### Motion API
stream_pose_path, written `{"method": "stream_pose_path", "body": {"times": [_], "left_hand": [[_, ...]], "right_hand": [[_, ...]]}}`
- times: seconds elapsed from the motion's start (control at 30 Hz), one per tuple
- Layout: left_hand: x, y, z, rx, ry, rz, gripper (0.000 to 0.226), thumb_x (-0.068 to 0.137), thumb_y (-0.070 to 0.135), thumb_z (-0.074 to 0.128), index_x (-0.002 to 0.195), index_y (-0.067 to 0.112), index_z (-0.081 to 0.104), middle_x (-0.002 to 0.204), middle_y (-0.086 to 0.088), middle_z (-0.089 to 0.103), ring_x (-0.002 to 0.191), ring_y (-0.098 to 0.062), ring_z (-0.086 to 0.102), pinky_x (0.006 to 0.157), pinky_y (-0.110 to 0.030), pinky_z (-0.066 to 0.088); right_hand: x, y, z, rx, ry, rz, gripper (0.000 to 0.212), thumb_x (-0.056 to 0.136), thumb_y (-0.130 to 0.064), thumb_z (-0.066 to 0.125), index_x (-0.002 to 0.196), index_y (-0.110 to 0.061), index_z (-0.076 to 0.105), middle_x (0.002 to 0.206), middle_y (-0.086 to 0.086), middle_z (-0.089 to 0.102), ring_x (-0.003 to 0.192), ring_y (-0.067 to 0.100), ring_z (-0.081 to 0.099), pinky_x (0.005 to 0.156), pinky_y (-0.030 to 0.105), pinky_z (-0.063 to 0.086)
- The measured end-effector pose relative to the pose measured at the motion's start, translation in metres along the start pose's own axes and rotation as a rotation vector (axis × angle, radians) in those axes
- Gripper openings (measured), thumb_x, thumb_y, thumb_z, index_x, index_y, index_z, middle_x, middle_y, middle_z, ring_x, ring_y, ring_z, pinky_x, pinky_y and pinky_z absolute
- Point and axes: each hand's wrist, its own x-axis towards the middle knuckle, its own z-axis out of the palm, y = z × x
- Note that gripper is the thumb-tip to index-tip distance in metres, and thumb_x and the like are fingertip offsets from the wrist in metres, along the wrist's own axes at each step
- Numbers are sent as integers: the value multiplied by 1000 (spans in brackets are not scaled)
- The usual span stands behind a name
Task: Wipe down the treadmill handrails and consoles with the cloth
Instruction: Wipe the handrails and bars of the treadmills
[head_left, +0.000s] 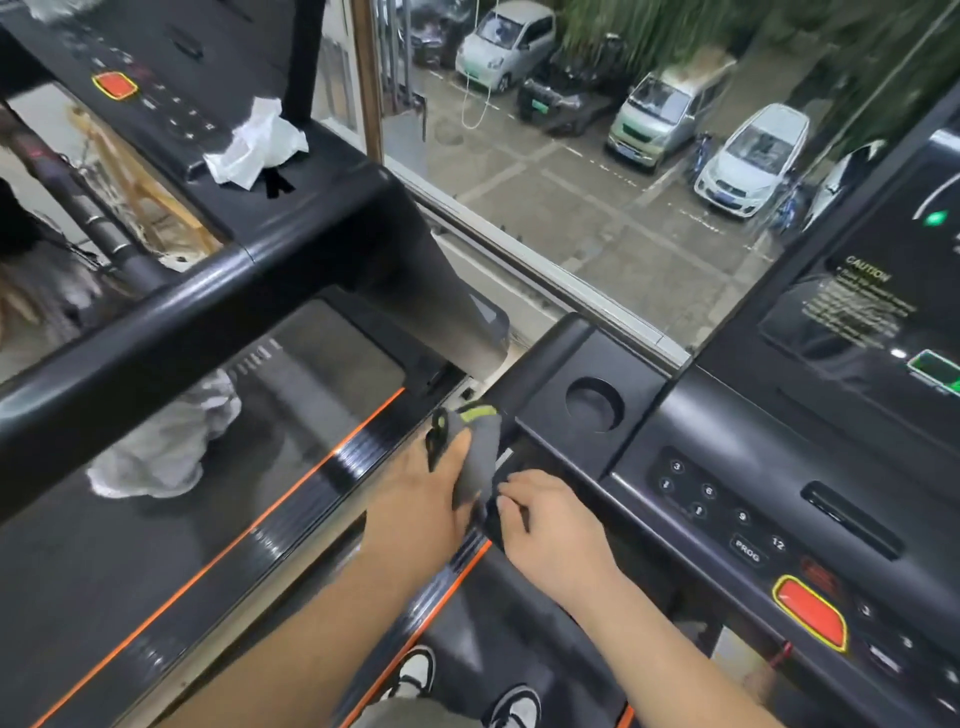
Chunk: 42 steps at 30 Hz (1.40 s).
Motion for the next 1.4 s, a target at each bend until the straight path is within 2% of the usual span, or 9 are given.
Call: {"method": "stream_pose_path", "body": {"times": [0.1,0.3,0.43,0.6,0.73,0.87,1.07,1.2,1.4], "left_hand": [[-16,-15,8,61,46,105,81,77,41,77,149,28,41,118,-16,57,97,-35,63,78,-43,57],[69,27,-1,-237,9,-137,53,100,49,52,148,29,40,123,-14,58,103,-36,65,80,-39,50],[102,85,15,-41,-16,207,56,94,33,57,148,23,45,143,-19,48,132,-38,45,109,-47,37],[106,118,48,-128,-156,478,51,89,36,27,132,27,53,113,-4,61,102,-32,57,89,-45,45],[74,73,24,-169,-225,518,54,87,30,50,141,35,46,125,-3,53,107,-28,55,90,-41,51],[43,36,-17,-149,-257,397,66,86,18,58,142,47,40,131,3,50,114,-25,57,85,-41,55],[27,14,-53,-210,175,215,76,74,12,76,145,25,52,137,-13,53,121,-30,51,96,-38,50],[31,-3,-24,-214,-39,109,59,88,34,66,144,31,47,134,-15,54,113,-38,59,85,-39,51],[72,23,-14,-150,-35,86,50,92,41,62,137,23,52,104,-16,57,89,-39,62,69,-37,46]], "right_hand": [[-1,7,-9,63,143,30,27,104,-28,47,99,-17,71,111,-8,68,115,16,58,93,37,52],[-4,41,-55,-111,214,275,46,101,-41,55,139,-16,59,149,-3,49,144,20,37,105,39,46],[-17,54,-49,-267,35,354,50,94,-36,60,138,-15,52,151,-4,38,141,21,35,97,35,49],[-7,56,-60,-183,53,377,34,91,-25,56,123,-22,66,132,-7,48,123,22,43,77,34,47],[-12,61,-63,-33,66,356,24,95,-20,54,106,-23,76,135,-10,55,128,17,50,86,31,48],[-10,29,-50,102,252,279,22,97,-18,57,101,-20,78,117,-3,66,117,19,58,86,26,42],[-8,-5,-20,299,93,412,23,97,-20,54,102,-4,69,100,12,73,98,30,67,91,44,55],[-11,-5,-16,379,82,487,22,98,-15,53,98,-3,72,98,11,76,98,27,69,91,36,53],[-5,-23,-10,492,130,492,26,102,-14,49,110,-11,74,90,3,71,85,18,64,85,31,53]]}}
